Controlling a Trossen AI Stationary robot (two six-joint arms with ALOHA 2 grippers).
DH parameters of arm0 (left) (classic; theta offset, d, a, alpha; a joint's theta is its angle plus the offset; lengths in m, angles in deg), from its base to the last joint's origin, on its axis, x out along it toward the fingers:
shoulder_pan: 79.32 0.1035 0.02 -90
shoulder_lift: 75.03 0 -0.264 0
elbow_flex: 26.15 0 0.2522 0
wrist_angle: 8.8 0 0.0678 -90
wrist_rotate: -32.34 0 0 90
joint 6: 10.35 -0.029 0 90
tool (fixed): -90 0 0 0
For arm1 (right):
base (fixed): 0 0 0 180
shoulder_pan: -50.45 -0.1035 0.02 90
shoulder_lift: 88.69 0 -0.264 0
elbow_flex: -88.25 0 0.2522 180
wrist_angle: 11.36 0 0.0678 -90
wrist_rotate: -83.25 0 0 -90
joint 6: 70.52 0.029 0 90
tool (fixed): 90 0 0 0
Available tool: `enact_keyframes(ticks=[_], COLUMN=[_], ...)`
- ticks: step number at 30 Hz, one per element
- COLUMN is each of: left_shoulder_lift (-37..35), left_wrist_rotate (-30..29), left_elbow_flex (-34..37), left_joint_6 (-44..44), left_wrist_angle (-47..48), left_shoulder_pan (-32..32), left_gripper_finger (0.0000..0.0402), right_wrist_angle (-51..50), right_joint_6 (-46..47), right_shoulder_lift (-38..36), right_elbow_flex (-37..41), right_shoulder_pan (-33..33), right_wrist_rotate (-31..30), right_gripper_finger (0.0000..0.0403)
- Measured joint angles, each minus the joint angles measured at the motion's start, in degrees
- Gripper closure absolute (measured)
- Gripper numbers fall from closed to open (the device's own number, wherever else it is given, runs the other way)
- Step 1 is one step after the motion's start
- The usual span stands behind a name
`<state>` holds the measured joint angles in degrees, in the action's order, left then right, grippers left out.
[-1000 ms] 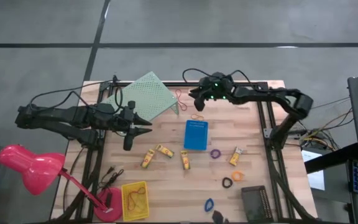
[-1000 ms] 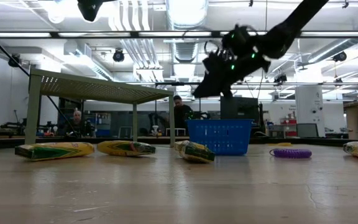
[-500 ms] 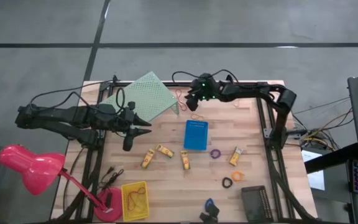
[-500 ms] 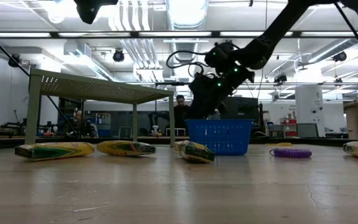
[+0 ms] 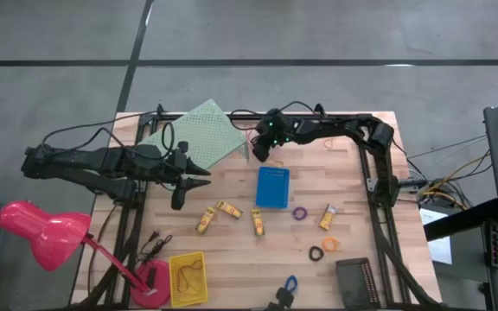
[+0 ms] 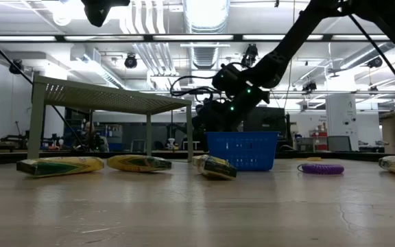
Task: Pick & Place Office Desk Supplies
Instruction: Put the bottom red rubber band into the yellow basket
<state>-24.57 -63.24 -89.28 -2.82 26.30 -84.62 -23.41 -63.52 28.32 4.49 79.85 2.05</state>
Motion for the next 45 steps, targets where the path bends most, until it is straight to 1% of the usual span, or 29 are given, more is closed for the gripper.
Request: enact_keyframes(ticks=[6, 13, 21, 26, 28, 30, 32, 34, 37, 40, 45], left_shoulder_lift=[0.02, -0.01, -0.01, -0.01, -0.01, -0.01, -0.01, -0.01, -0.01, -0.01, -0.01], left_wrist_rotate=[0.01, 0.00, -0.01, 0.01, 0.00, 0.01, 0.00, 0.01, 0.00, 0.00, -0.01], left_elbow_flex=[0.02, 0.04, 0.04, 0.04, 0.04, 0.04, 0.04, 0.04, 0.04, 0.04, 0.04], left_joint_6=[0.00, 0.00, 0.00, 0.00, 0.00, 0.00, 0.00, 0.00, 0.00, 0.00, 0.00], left_wrist_angle=[0.00, 0.04, 0.04, 0.04, 0.04, 0.04, 0.02, 0.04, 0.03, 0.04, 0.02], left_shoulder_pan=[0.00, -0.01, 0.02, 0.00, -0.01, 0.00, 0.00, 0.00, 0.00, 0.01, 0.02], left_gripper_finger=[0.0282, 0.0282, 0.0282, 0.0282, 0.0282, 0.0282, 0.0282, 0.0282, 0.0282, 0.0282, 0.0282], right_wrist_angle=[0.03, -3.00, -4.49, -3.90, -3.61, -3.58, -3.57, -3.60, -4.94, -7.36, -10.24], right_joint_6=[-0.96, 0.52, 0.03, 6.48, 4.37, -1.15, -5.59, -6.80, -3.52, 0.51, 1.45], right_shoulder_lift=[0.16, 0.04, -0.04, -0.06, -0.06, -0.06, -0.08, -0.11, -0.15, -0.07, 1.05], right_elbow_flex=[0.09, 0.11, -0.15, -0.17, -0.17, -0.15, -0.15, -0.15, -0.40, -0.87, -2.21], right_shoulder_pan=[-0.30, -0.28, -0.25, -0.25, -0.25, -0.35, -0.36, -0.40, -0.41, -0.36, -0.41], right_wrist_rotate=[-2.73, -2.95, -2.94, -1.42, -1.32, -0.60, 1.79, 3.05, 2.72, 0.54, 0.51], right_gripper_finger=[0.0281, 0.0290, 0.0294, 0.0297, 0.0299, 0.0302, 0.0305, 0.0308, 0.0313, 0.0319, 0.0327])
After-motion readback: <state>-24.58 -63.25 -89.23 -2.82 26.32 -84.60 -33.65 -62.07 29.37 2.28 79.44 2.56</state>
